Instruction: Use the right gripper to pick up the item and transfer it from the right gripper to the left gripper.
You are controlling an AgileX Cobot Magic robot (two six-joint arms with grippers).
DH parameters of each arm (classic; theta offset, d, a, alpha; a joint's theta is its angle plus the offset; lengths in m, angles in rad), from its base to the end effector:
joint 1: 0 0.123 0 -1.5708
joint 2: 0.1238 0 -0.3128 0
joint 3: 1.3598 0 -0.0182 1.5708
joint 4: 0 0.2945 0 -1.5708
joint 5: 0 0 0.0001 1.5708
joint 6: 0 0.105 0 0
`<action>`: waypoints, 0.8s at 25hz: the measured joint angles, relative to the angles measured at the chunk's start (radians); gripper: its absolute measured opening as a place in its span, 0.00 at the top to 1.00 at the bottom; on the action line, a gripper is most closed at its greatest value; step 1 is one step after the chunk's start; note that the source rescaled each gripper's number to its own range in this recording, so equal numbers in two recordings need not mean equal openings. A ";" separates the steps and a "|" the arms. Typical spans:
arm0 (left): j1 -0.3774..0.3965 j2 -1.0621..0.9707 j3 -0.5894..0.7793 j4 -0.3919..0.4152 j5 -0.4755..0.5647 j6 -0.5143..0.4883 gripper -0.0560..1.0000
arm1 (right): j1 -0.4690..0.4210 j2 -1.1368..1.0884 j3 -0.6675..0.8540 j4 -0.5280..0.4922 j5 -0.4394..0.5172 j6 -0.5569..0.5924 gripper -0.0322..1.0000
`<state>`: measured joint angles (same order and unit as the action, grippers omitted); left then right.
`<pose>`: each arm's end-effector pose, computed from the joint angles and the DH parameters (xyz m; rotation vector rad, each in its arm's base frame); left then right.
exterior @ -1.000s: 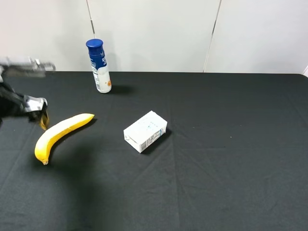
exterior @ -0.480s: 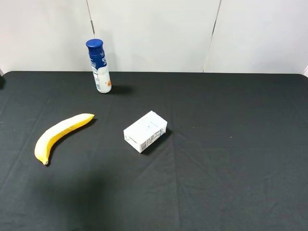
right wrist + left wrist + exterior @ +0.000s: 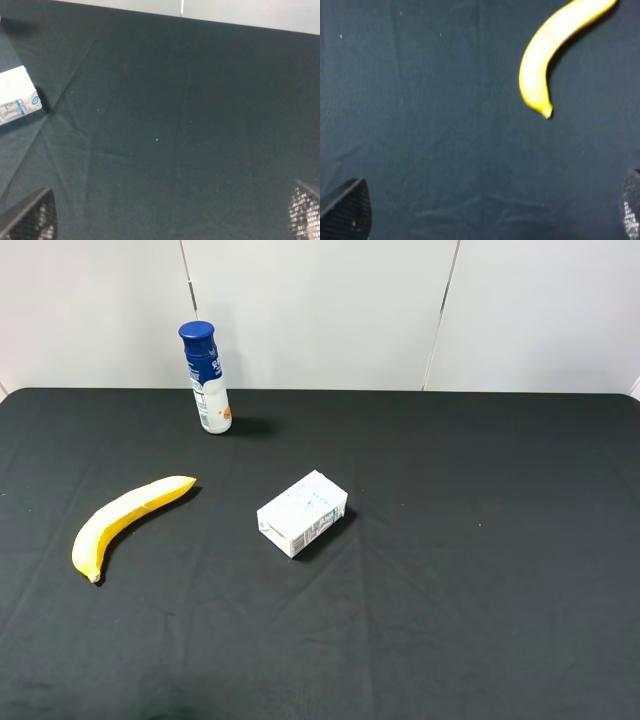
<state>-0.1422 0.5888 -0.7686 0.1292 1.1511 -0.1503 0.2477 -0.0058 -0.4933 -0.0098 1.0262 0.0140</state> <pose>0.1095 -0.0032 0.3423 0.0029 2.4438 0.0383 0.0192 0.0039 0.2931 -0.2346 2.0004 0.1552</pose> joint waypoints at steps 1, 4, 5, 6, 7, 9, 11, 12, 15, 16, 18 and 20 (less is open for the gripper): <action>0.000 -0.037 0.037 -0.001 0.001 0.012 0.00 | 0.000 0.000 0.000 0.000 0.000 0.000 0.00; 0.000 -0.155 0.129 -0.006 0.003 0.058 0.00 | 0.000 0.000 0.000 0.000 0.000 0.000 0.00; 0.000 -0.183 0.155 -0.012 0.004 0.076 0.00 | 0.000 0.000 0.000 0.000 0.000 0.000 0.00; 0.000 -0.215 0.179 -0.021 0.002 0.098 0.00 | 0.000 0.000 0.000 0.000 0.000 0.000 0.00; 0.000 -0.244 0.198 -0.035 -0.003 0.118 0.00 | 0.000 0.000 0.000 0.000 0.000 0.000 0.00; 0.000 -0.296 0.238 -0.075 -0.025 0.179 0.00 | 0.000 0.000 0.000 0.000 0.000 0.000 0.00; 0.000 -0.349 0.252 -0.137 -0.071 0.227 0.00 | 0.000 0.000 0.000 0.000 0.000 0.000 0.00; 0.000 -0.369 0.255 -0.165 -0.089 0.240 0.00 | 0.000 0.000 0.000 0.000 0.000 0.000 0.00; 0.000 -0.423 0.272 -0.189 -0.093 0.248 0.00 | 0.000 0.000 0.000 0.000 0.000 0.000 0.00; 0.000 -0.434 0.274 -0.188 -0.093 0.245 0.00 | 0.000 0.000 0.000 0.000 0.000 0.000 0.00; 0.000 -0.454 0.275 -0.185 -0.093 0.235 0.00 | 0.000 0.000 0.000 0.000 0.000 0.000 0.00; 0.000 -0.461 0.275 -0.182 -0.094 0.230 0.00 | 0.000 0.000 0.000 0.000 0.000 0.000 0.00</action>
<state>-0.1422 0.1281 -0.4937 -0.0532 1.0574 0.0795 0.2477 -0.0058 -0.4933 -0.0098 1.0262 0.0140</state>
